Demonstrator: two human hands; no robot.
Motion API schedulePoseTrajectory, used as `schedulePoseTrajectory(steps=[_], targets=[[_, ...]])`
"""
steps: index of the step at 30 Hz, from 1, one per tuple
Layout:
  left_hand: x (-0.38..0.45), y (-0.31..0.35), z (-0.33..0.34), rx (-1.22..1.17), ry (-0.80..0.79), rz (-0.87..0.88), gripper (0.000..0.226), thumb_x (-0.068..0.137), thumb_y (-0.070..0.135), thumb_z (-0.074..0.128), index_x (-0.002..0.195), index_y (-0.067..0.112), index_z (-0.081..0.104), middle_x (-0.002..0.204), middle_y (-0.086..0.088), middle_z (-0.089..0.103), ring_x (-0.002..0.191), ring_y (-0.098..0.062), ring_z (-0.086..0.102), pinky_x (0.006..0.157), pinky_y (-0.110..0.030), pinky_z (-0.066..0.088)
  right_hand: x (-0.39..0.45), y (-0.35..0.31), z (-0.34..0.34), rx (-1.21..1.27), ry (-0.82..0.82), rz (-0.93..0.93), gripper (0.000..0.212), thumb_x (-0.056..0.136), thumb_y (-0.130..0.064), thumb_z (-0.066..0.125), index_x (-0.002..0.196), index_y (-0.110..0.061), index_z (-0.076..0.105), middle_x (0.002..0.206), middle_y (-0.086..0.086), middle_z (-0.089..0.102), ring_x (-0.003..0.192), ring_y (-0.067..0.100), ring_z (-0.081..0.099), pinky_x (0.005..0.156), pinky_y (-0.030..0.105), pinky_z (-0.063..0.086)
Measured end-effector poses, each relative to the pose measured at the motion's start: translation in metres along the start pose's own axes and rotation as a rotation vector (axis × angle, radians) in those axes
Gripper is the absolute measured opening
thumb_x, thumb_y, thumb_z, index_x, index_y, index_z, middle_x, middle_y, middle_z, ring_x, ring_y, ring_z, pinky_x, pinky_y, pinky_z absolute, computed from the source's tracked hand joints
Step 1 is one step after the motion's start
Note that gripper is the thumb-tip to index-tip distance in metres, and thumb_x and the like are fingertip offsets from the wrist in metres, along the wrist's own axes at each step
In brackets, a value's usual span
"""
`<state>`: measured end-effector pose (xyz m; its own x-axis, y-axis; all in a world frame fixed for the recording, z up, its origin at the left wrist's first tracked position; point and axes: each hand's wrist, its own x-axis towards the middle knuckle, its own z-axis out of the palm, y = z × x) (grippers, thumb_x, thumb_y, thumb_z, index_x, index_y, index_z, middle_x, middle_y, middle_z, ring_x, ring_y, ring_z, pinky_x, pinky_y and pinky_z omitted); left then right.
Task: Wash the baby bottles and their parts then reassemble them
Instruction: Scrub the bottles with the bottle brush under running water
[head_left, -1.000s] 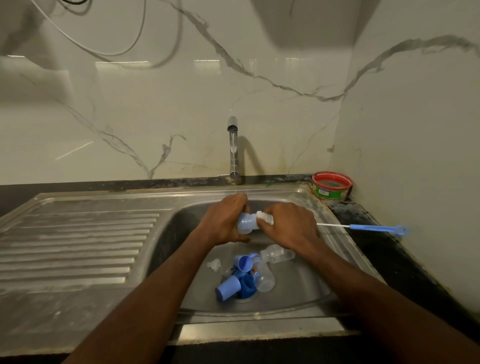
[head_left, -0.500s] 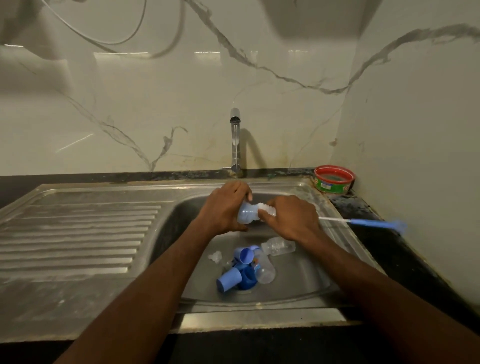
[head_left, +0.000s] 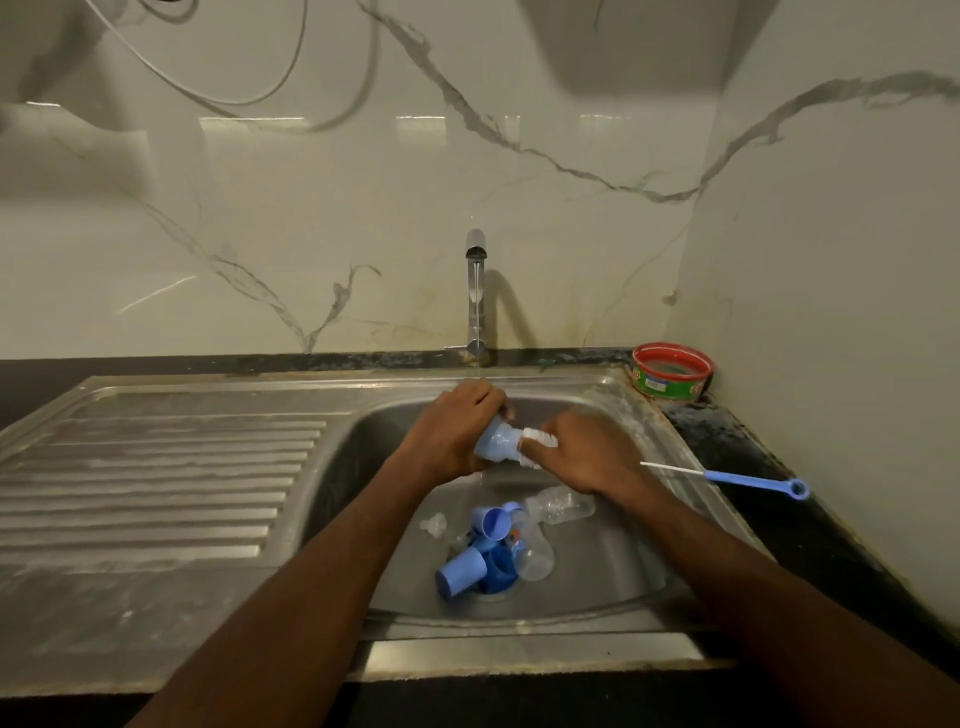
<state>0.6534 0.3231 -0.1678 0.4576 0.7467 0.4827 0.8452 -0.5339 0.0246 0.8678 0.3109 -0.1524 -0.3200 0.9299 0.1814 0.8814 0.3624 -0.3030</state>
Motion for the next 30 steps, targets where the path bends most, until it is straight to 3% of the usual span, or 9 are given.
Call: schedulePoseTrajectory(steps=[5, 11, 20, 26, 30], targets=[[-0.004, 0.005, 0.012, -0.081, -0.037, 0.015, 0.058, 0.077, 0.052, 0.074, 0.124, 0.025, 0.053, 0.120, 0.005, 0.058, 0.106, -0.013, 0.052, 0.090, -0.031, 0.045, -0.010, -0.002, -0.012, 0.005, 0.147, -0.008, 0.034, 0.097, -0.058, 0.050, 0.088, -0.029, 0.066, 0.079, -0.007, 0.059, 0.075, 0.014, 0.055, 0.054, 0.025, 0.028], [-0.009, -0.005, 0.011, 0.148, -0.162, -0.086, 0.049, 0.089, 0.042, 0.071, 0.128, 0.021, 0.050, 0.126, -0.002, 0.061, 0.111, -0.020, 0.059, 0.094, -0.037, 0.048, -0.008, 0.006, -0.019, -0.291, 0.175, -0.104, 0.045, 0.096, -0.067, 0.042, 0.113, -0.035, 0.069, 0.101, -0.003, 0.072, 0.092, 0.019, 0.066, 0.070, 0.033, 0.046], [-0.001, 0.001, 0.004, 0.469, -0.142, -0.161, 0.062, 0.086, 0.034, 0.076, 0.137, 0.020, 0.043, 0.137, -0.006, 0.055, 0.123, -0.025, 0.054, 0.104, -0.043, 0.042, -0.014, 0.000, -0.037, -0.385, 0.212, -0.047, 0.044, 0.096, -0.064, 0.048, 0.125, -0.036, 0.066, 0.106, -0.003, 0.072, 0.095, 0.018, 0.065, 0.070, 0.032, 0.043], [-0.011, 0.003, 0.006, 0.752, -0.423, -0.339, 0.068, 0.084, 0.027, 0.076, 0.144, 0.020, 0.045, 0.147, -0.012, 0.048, 0.140, -0.033, 0.040, 0.115, -0.064, 0.023, -0.019, 0.004, -0.043, -0.531, 0.214, 0.049, 0.030, 0.094, -0.050, 0.057, 0.110, -0.029, 0.070, 0.103, -0.001, 0.070, 0.092, 0.019, 0.067, 0.066, 0.030, 0.041], [-0.008, 0.019, 0.020, 0.908, -0.517, -0.285, 0.062, 0.085, 0.028, 0.076, 0.140, 0.018, 0.051, 0.147, -0.015, 0.046, 0.143, -0.035, 0.034, 0.118, -0.063, 0.018, -0.019, -0.002, -0.034, -0.570, 0.157, 0.051, 0.026, 0.095, -0.045, 0.057, 0.112, -0.028, 0.068, 0.106, -0.001, 0.069, 0.094, 0.019, 0.067, 0.067, 0.030, 0.034]])
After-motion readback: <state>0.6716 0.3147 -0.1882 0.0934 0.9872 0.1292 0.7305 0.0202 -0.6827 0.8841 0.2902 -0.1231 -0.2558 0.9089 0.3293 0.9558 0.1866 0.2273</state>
